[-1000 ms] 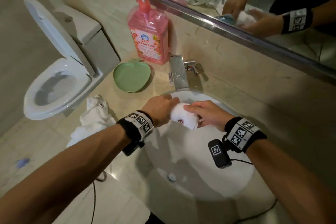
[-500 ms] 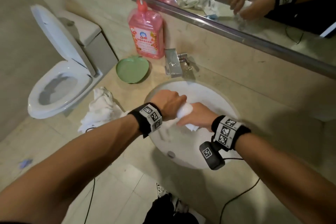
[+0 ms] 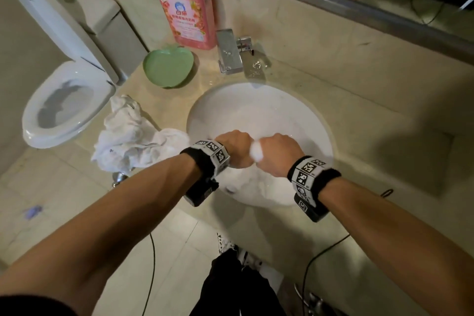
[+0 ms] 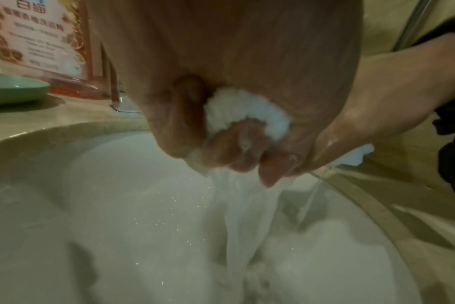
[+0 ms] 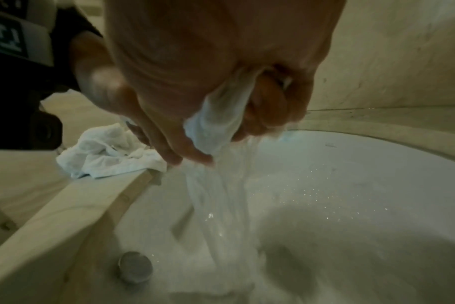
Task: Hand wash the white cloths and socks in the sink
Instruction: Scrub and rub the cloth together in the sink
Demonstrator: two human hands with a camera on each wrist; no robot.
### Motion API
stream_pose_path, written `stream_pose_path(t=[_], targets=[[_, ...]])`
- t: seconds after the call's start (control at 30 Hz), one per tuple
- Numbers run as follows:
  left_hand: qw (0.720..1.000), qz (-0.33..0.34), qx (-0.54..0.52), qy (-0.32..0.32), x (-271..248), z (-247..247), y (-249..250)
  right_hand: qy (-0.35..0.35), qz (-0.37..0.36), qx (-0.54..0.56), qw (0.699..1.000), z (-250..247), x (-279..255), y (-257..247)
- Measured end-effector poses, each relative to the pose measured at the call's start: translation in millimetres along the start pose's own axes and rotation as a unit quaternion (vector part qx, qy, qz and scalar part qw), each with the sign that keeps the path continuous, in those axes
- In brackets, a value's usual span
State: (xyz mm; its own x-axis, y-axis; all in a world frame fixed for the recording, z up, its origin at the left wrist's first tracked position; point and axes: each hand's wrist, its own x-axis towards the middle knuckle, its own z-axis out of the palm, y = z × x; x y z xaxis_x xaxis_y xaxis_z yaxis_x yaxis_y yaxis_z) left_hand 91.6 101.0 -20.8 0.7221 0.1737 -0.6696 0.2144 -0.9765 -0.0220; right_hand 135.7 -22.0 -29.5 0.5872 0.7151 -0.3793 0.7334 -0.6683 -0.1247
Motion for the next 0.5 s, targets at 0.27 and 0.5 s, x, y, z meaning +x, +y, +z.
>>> stream_pose_path(t=[0.27, 0.5], targets=[[0.966, 0.12, -0.088, 0.21, -25.0, -7.8, -32.8, -0.007, 0.048, 0.321, 0.946, -27.4, -11.0, 10.7], [0.954, 0.107, 0.051, 0.277, -53.8, -30.7, -35.8, -0.127, 0.069, 0.576, 0.805, -64.3, -14.7, -2.0]])
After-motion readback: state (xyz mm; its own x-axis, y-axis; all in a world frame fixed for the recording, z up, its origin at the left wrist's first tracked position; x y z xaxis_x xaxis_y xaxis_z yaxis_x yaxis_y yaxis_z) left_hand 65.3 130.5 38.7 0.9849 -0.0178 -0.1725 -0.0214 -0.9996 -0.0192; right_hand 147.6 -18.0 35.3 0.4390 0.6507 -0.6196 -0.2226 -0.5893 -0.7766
